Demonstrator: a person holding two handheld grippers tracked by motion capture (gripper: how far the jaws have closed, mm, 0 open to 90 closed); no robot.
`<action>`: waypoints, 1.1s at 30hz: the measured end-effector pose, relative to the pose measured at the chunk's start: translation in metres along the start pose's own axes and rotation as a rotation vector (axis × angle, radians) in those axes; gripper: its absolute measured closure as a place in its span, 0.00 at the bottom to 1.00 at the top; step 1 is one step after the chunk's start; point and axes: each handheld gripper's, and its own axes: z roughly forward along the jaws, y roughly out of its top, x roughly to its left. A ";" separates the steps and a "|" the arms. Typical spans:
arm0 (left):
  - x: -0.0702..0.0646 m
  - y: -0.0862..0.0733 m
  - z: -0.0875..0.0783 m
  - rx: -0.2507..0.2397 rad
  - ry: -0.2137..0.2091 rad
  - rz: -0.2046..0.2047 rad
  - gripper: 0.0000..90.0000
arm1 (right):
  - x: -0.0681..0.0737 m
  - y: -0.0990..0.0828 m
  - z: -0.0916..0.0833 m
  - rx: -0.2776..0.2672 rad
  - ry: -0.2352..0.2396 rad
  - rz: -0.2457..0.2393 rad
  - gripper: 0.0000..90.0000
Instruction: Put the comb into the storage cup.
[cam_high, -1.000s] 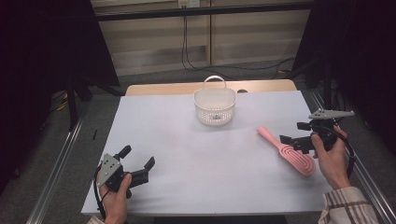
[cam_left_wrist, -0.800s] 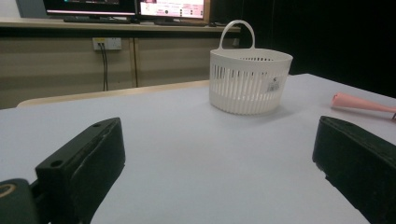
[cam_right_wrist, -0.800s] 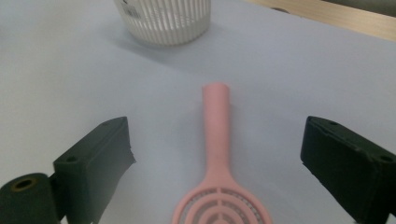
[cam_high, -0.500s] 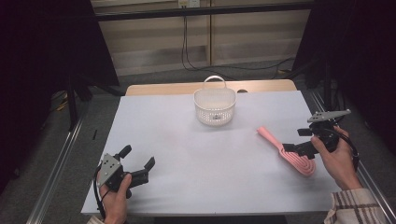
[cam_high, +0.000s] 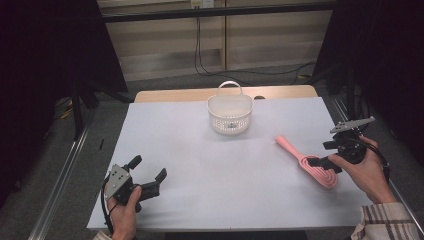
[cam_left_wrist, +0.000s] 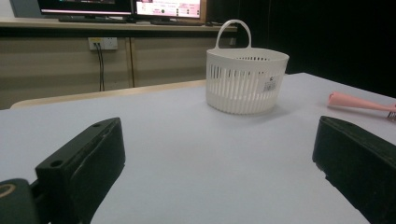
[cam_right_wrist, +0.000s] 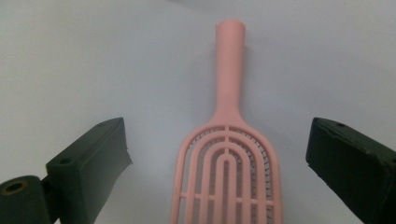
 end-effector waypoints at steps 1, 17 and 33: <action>0.000 0.000 0.000 0.000 -0.003 -0.001 0.03 | 0.000 0.000 0.001 0.008 0.001 -0.006 0.06; 0.001 0.000 0.000 -0.002 -0.005 -0.009 0.03 | -0.007 -0.013 0.009 0.139 0.009 0.016 0.08; 0.000 -0.001 0.001 0.002 -0.015 -0.014 0.03 | -0.001 -0.012 0.036 0.220 -0.016 -0.017 0.07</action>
